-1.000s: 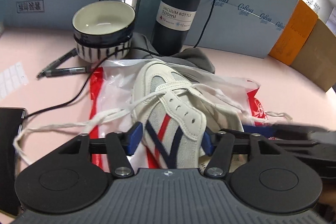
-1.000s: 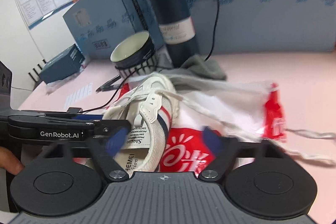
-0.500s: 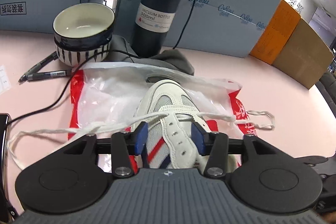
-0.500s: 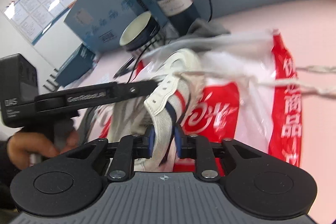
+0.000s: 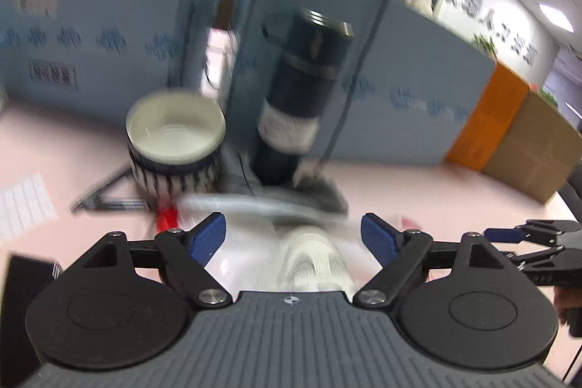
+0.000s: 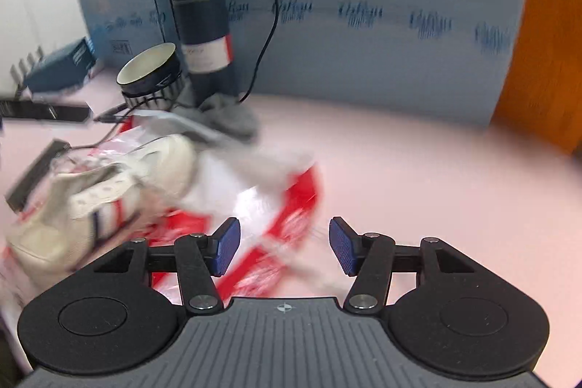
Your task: Lace up shoes with both hands
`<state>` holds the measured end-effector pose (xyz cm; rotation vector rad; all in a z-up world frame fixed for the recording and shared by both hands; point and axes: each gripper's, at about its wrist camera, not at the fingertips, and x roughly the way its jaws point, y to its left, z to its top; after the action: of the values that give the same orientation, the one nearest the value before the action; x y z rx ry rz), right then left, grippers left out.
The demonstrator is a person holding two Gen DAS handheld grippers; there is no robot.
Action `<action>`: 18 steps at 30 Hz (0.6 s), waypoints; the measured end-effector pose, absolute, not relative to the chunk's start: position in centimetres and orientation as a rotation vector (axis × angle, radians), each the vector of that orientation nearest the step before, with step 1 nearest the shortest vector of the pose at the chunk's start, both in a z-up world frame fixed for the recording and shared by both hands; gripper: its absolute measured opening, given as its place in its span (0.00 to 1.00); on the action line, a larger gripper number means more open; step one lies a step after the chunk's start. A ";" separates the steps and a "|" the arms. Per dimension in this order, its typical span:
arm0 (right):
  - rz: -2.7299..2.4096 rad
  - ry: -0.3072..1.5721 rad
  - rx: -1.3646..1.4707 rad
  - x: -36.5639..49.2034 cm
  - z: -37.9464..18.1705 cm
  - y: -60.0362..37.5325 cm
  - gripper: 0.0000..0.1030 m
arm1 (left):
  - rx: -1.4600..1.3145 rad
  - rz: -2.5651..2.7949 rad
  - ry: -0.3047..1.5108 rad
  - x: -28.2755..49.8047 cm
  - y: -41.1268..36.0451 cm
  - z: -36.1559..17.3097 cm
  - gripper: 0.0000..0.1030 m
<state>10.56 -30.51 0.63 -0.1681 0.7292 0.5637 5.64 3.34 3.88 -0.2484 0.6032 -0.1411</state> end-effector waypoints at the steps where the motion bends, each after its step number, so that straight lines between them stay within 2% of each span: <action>1: 0.577 0.710 -0.179 11.4 1.4 -31.2 0.51 | -0.252 -0.128 0.586 5.8 3.6 4.6 0.79; 2: 0.591 0.690 -0.188 12.3 2.2 -31.9 0.52 | -0.256 -0.117 0.573 5.8 3.8 5.2 0.79; 5: 0.653 0.640 -0.222 14.3 3.7 -33.2 0.77 | -0.264 -0.073 0.542 5.3 4.2 6.4 0.80; 7: 0.725 0.638 -0.279 14.9 3.2 -33.3 0.77 | -0.260 -0.050 0.543 4.8 4.2 6.4 0.81; 10: 0.802 0.687 -0.368 15.5 1.0 -32.9 0.73 | -0.258 -0.009 0.588 3.6 3.9 5.3 0.81; 14: 0.862 0.732 -0.409 15.7 -2.4 -33.0 0.47 | -0.313 0.051 0.639 1.3 3.8 3.2 0.81; 18: 0.916 0.762 -0.397 16.2 -4.9 -33.1 0.43 | -0.352 0.096 0.695 -0.3 3.7 1.6 0.81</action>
<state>16.21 -33.12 -4.93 -0.3972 0.7621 0.9163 -0.29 3.69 1.64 -0.3517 0.6945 0.0958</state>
